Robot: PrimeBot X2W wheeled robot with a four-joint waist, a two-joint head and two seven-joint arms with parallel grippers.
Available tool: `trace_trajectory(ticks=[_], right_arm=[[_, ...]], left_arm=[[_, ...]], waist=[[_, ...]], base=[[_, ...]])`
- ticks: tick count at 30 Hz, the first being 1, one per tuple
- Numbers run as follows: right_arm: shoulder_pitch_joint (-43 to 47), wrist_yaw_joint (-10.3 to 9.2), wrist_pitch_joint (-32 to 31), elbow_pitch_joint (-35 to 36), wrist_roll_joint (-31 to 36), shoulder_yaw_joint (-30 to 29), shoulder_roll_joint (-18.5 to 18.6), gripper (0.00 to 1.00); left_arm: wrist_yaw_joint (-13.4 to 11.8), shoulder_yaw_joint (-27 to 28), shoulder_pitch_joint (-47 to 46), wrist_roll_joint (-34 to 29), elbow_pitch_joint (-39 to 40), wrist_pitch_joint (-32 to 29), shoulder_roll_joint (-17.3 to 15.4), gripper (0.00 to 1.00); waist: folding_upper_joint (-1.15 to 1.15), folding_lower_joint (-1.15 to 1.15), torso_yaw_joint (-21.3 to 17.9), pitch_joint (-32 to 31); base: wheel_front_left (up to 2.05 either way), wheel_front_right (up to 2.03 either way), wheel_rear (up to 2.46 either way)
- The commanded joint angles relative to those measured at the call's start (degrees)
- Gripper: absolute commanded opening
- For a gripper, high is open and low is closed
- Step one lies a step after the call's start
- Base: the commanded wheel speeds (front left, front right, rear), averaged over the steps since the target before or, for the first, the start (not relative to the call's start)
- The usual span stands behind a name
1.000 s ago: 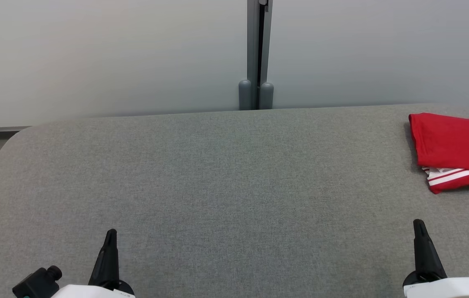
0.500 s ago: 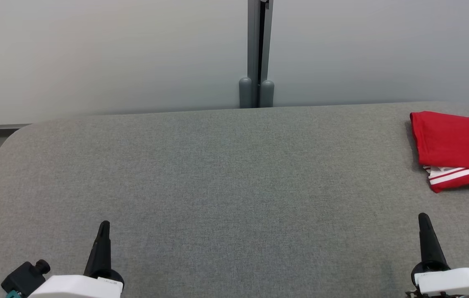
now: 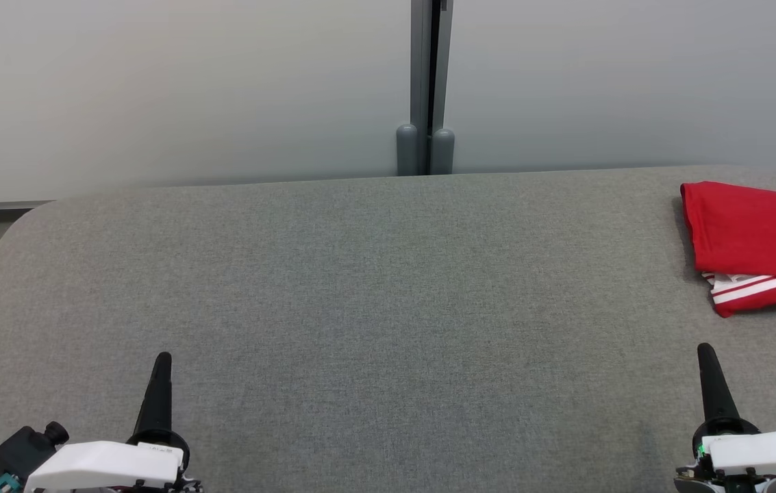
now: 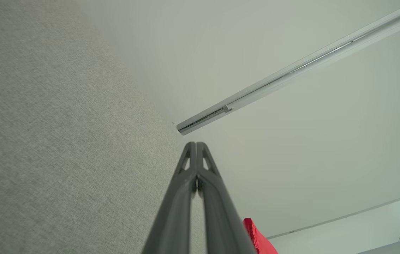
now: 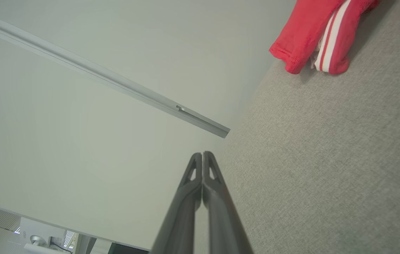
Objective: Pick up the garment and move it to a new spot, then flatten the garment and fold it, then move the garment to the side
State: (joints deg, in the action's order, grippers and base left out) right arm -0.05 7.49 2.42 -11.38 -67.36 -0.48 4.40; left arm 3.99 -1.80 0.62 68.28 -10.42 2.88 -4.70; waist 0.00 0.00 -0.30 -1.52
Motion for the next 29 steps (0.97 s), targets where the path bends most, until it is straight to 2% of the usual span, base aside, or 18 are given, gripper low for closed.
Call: trace_trajectory(ticks=[1, 29], right_arm=[[-1.33, 0.01, -0.39, 0.31, -1.21, -0.24, 0.42, 0.00], [-4.02, 0.00, -4.27, -1.35, -15.49, -2.32, 0.25, 0.00]], left_arm=[[0.40, 0.48, -1.40, 1.18, 0.10, -0.32, -0.40, 0.00], [2.17, 3.52, -4.58, 15.19, -1.92, -4.30, -0.27, 0.00]], waist=[[0.00, 0.00, 0.01, 0.02], [0.00, 0.00, 0.15, 0.85]], base=[[0.00, 0.00, 0.00], [0.00, 0.00, 0.00]])
